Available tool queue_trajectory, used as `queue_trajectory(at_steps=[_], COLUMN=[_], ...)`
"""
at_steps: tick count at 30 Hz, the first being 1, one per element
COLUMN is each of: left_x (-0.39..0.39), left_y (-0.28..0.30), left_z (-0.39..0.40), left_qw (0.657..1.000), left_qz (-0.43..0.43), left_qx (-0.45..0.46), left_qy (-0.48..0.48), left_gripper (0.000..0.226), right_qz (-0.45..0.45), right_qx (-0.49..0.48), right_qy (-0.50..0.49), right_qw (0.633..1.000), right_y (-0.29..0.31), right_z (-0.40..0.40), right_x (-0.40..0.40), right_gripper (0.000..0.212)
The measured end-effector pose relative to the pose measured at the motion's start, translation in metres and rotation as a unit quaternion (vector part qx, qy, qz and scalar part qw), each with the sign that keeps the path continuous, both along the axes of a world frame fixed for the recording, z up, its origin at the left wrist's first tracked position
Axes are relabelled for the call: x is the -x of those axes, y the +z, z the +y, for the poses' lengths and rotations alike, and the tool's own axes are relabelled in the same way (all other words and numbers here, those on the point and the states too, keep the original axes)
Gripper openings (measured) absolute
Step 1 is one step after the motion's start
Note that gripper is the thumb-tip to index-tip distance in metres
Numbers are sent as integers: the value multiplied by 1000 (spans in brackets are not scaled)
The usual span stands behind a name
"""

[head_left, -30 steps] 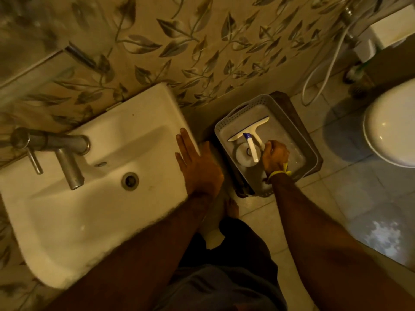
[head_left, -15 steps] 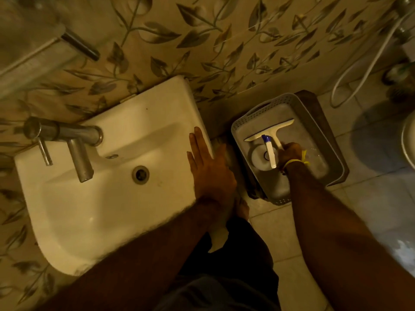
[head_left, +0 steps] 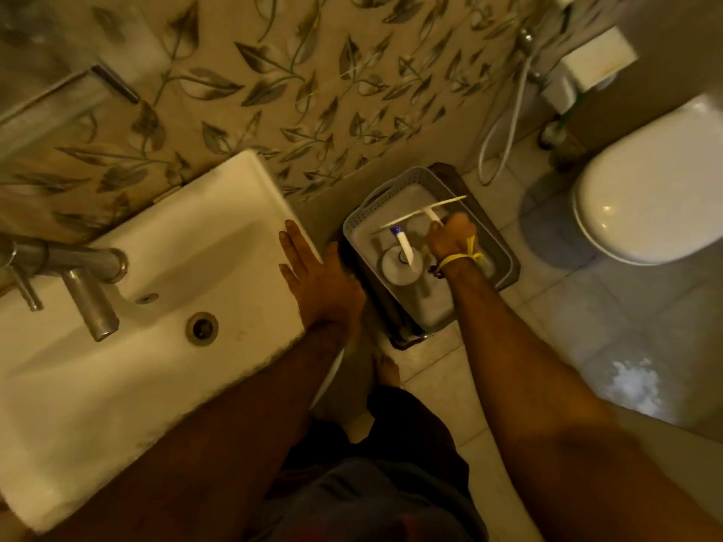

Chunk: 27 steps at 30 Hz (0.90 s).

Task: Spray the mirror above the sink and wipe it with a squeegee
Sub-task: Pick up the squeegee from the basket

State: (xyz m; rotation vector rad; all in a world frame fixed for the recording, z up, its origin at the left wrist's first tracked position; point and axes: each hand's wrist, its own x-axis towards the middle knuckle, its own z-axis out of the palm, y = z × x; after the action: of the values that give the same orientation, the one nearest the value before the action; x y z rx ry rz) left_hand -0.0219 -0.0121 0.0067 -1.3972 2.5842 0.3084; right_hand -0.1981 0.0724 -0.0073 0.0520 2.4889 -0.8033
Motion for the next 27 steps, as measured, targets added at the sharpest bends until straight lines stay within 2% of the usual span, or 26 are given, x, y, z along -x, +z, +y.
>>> queue_trajectory(at_steps=[3, 6, 9, 12, 16, 21, 24, 27], left_x=[-3, -7, -16, -38, -86, -142, -169, -191], left_y=[-3, 7, 25, 54, 98, 158, 195, 224], left_z=[-1, -7, -24, -42, -40, -58, -81, -100], left_qw=[999, 999, 989, 979, 965, 891, 849, 824], left_qz=[37, 18, -29, 32, 209, 433, 497, 524], left_qx=[7, -28, -131, -191, -124, 0, 96, 151], left_qy=[-14, -29, -67, -61, -95, -137, -153, -153], left_gripper=[58, 74, 92, 89, 74, 68, 70, 69], right_qz=[51, 102, 152, 192, 218, 364, 405, 456], right_qx=[3, 1, 40, 113, 206, 306, 293, 192], right_qy=[-34, -42, -35, -43, -50, -35, 7, 36], right_qw=[998, 994, 987, 974, 953, 879, 866, 868], right_y=[22, 47, 79, 111, 160, 234, 266, 289], right_z=[8, 13, 11, -1, -26, -59, -76, -84], right_x=[-14, -34, -57, -83, -129, -190, -220, -242], right_gripper=[32, 30, 28, 25, 20, 19, 23, 27])
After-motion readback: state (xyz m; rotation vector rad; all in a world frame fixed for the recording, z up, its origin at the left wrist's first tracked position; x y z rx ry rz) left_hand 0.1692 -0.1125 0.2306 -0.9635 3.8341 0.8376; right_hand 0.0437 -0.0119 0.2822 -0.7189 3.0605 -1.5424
